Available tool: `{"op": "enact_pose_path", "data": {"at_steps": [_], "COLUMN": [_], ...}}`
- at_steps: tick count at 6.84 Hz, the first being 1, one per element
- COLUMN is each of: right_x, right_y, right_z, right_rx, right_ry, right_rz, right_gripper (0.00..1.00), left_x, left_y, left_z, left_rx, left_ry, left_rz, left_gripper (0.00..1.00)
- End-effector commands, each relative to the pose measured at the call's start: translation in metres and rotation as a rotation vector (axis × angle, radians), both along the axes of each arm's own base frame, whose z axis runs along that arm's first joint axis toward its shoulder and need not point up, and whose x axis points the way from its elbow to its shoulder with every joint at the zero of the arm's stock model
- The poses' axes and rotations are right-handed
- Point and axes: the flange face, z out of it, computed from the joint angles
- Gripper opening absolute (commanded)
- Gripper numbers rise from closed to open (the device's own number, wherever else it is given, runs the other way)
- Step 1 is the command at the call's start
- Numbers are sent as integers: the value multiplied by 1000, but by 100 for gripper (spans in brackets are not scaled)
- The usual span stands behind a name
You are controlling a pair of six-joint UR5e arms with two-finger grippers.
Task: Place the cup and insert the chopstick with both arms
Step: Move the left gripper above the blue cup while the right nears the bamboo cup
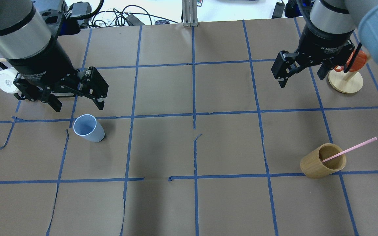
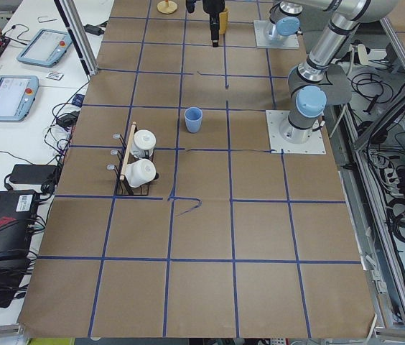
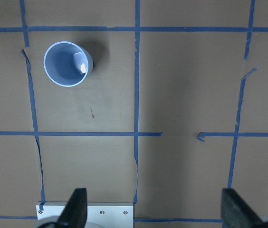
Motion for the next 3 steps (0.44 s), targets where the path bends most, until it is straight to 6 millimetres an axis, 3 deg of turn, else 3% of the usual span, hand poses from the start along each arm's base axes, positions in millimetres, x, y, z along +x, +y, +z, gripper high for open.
{"op": "enact_pose_path", "data": {"at_steps": [1,3], "right_x": [-7,-23], "right_y": [-1,2], "right_z": [-11,-19], "right_rx": [55,126], "right_ry": [2,14], "right_rz": [-9,-38], "right_gripper": [100,100], "left_x": [1,1], "left_y": [2,7], "left_z": [0,-3], "left_rx": [1,4], "left_ry": [-1,-3], "left_rz": [1,-1], "left_gripper": [100,100]}}
